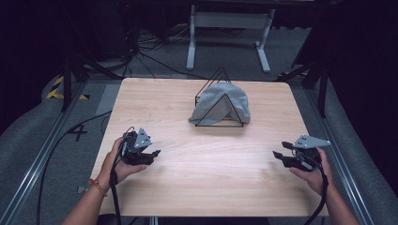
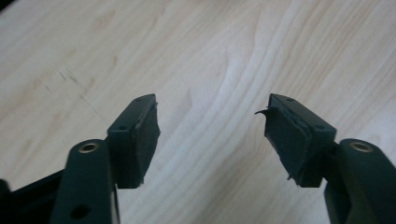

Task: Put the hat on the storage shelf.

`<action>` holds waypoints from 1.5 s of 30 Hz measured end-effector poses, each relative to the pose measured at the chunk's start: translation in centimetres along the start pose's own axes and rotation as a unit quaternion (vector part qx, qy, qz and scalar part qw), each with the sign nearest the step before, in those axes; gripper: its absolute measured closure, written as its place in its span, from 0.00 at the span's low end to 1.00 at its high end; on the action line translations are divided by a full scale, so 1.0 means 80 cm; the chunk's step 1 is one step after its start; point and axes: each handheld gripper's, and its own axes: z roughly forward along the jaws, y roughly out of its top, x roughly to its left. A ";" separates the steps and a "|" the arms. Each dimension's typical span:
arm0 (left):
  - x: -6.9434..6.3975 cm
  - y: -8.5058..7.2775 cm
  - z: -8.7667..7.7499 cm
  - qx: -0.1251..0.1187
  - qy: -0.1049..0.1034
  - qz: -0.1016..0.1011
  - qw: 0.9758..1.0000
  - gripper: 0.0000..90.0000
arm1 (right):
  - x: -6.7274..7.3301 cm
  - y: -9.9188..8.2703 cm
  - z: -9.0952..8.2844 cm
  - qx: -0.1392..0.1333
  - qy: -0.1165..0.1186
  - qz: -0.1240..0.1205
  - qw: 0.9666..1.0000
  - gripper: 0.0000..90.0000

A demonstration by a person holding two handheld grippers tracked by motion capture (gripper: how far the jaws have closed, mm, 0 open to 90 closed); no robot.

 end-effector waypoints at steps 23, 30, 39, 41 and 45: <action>-0.005 -0.074 0.022 -0.015 -0.074 -0.066 0.995 0.20 | -0.014 -0.076 0.021 0.020 -0.006 0.091 0.996 0.25; -0.007 -0.076 0.021 -0.018 -0.069 -0.075 0.995 0.19 | -0.015 -0.075 0.023 0.019 -0.004 0.090 0.996 0.24; -0.006 -0.075 0.021 -0.012 -0.076 -0.074 0.994 0.17 | -0.015 -0.075 0.023 0.019 -0.003 0.089 0.996 0.24; -0.006 -0.075 0.022 -0.015 -0.073 -0.075 0.994 0.17 | -0.015 -0.075 0.023 0.019 -0.003 0.089 0.996 0.24; -0.006 -0.075 0.022 -0.015 -0.072 -0.075 0.994 0.17 | -0.015 -0.075 0.023 0.019 -0.003 0.089 0.996 0.24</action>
